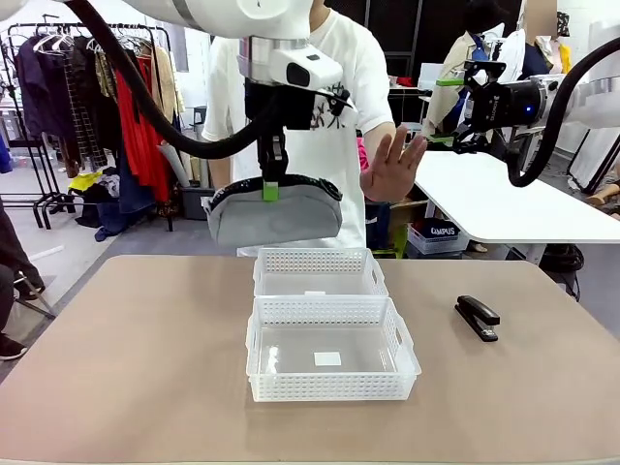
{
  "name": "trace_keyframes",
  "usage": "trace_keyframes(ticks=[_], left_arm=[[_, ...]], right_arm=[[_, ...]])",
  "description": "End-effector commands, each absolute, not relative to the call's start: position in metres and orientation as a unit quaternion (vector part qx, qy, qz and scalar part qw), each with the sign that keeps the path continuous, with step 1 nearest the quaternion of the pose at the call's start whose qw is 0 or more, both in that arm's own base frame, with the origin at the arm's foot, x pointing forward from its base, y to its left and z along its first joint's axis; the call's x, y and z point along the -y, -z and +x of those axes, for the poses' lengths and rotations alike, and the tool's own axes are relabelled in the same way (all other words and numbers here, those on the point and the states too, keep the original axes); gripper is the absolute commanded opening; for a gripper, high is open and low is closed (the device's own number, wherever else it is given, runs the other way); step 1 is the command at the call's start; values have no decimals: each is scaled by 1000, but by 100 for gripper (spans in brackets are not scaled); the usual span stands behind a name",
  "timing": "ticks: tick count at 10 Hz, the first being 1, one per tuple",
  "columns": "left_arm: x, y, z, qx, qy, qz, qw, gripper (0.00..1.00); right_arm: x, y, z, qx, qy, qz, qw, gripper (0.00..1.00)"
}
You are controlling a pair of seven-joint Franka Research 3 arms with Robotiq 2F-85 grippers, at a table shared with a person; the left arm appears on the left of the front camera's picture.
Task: Distribute items into two baskets.
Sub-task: Move the picked Pencil pouch towards the Organizing basket indicated by the person, stopping as directed, then place the picked Pencil pouch into the Organizing basket as instructed by the person.
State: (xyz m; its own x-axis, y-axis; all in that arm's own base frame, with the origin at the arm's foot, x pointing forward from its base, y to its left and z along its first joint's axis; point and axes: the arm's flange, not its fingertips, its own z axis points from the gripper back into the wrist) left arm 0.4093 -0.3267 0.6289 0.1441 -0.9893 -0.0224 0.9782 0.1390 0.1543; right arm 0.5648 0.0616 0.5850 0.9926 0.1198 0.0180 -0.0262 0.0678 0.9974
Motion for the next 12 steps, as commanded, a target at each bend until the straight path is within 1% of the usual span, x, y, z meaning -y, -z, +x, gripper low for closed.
trace_keyframes(ticks=[1, 4, 5, 12], left_arm=[[326, -632, 409, 24, 674, 33, 738, 0], [326, -630, 413, 21, 669, 20, 743, 0], [331, -620, 408, 22, 667, 36, 744, 0], [331, -620, 408, 22, 667, 36, 744, 0]], right_arm=[[-62, -587, 564, -33, -52, 682, 729, 100], [-62, -587, 564, -33, -52, 682, 729, 100], [-62, -587, 564, -33, -52, 682, 729, 100], [-62, -587, 564, -33, -52, 682, 729, 100]])
